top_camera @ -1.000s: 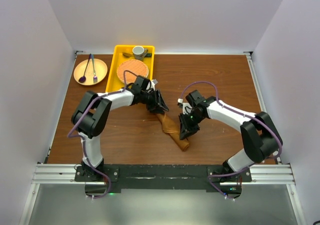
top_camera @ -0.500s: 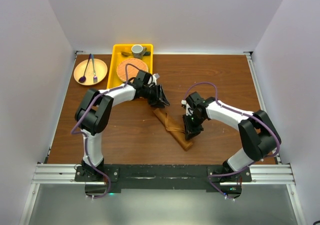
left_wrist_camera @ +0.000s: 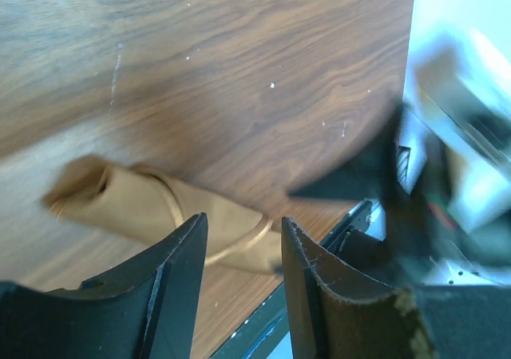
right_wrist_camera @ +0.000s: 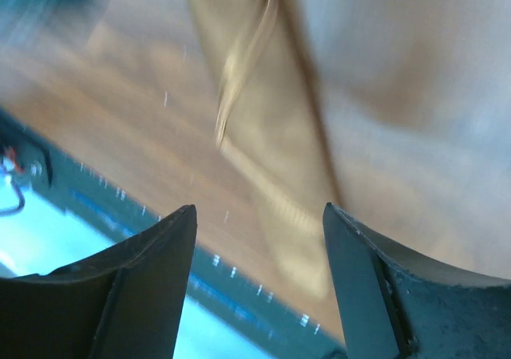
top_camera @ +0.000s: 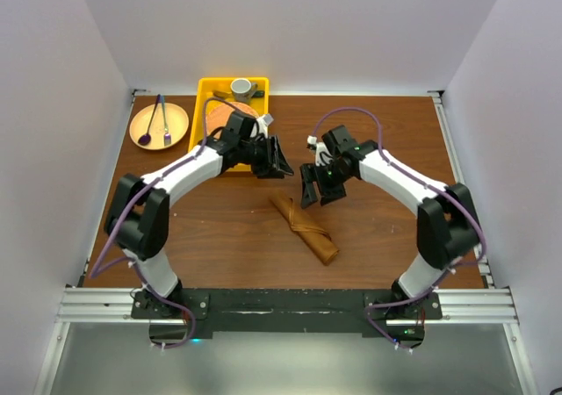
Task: Fold the napkin, place the utensils inside, and roll it up
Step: Neatly place the rolled napkin to the corner
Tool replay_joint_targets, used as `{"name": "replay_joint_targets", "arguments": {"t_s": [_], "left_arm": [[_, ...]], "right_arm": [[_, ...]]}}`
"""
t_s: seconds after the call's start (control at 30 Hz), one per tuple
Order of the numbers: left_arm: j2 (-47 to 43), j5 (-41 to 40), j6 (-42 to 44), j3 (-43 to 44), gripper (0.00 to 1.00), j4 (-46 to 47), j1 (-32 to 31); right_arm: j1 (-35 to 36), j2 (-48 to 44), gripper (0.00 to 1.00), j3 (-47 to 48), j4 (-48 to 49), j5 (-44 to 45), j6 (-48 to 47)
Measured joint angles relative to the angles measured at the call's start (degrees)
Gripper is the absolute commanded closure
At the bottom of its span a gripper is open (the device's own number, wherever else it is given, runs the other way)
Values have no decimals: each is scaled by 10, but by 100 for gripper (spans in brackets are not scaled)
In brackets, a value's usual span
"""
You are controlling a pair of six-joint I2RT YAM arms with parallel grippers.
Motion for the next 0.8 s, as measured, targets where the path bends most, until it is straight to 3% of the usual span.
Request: {"name": "replay_joint_targets", "arguments": {"t_s": [0.27, 0.47, 0.8], "left_arm": [[-121, -50, 10, -47, 53, -45, 26], [-160, -59, 9, -85, 53, -60, 56], [-165, -53, 8, -95, 53, -65, 56]], "right_arm": [[3, 144, 22, 47, 16, -14, -110], [16, 153, 21, 47, 19, -42, -157], [46, 144, 20, 29, 47, -35, -160]]}}
